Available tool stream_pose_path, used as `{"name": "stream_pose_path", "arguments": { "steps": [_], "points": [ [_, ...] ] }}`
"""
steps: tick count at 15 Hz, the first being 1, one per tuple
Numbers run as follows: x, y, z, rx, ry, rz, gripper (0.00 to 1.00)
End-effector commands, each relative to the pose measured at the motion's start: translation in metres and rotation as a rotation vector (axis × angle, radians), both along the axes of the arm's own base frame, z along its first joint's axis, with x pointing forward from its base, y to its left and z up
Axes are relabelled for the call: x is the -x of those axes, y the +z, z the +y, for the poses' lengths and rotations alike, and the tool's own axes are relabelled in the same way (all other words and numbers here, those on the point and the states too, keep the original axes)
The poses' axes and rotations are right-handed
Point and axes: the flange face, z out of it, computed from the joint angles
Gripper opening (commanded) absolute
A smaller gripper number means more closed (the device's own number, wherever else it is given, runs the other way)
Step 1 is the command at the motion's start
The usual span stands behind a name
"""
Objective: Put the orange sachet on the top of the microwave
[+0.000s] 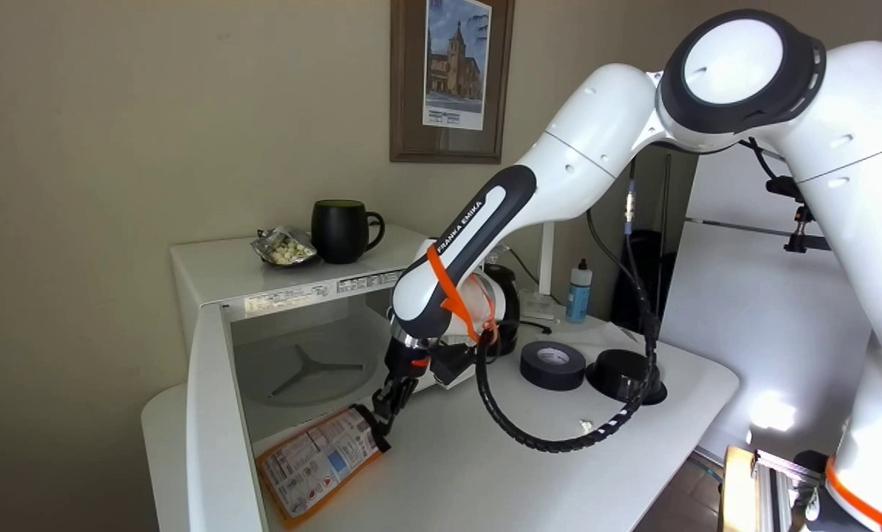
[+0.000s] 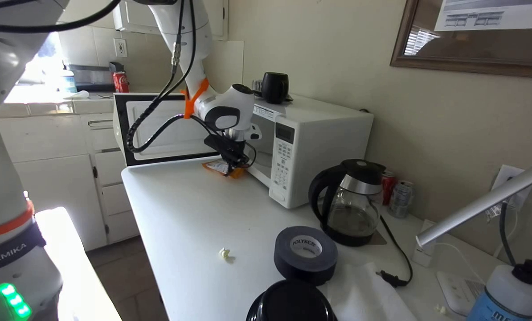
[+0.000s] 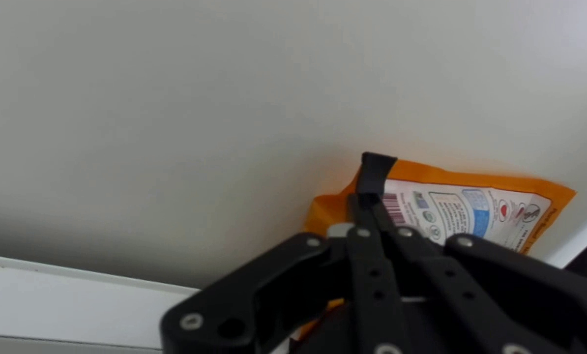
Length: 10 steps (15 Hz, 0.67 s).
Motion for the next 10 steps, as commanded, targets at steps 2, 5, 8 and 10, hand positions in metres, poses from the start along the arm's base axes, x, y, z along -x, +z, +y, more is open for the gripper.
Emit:
{"name": "stream_pose_path", "arguments": {
  "steps": [2,5,8,10],
  "points": [
    [-0.007,-0.008,0.002,0.014,0.008,-0.003,0.32],
    [-0.007,-0.007,0.005,0.014,0.026,-0.01,0.56],
    [-0.011,-0.007,0.009,0.01,0.035,-0.005,0.78],
    [-0.009,-0.007,0.012,0.002,0.044,-0.006,0.92]
  ]
}}
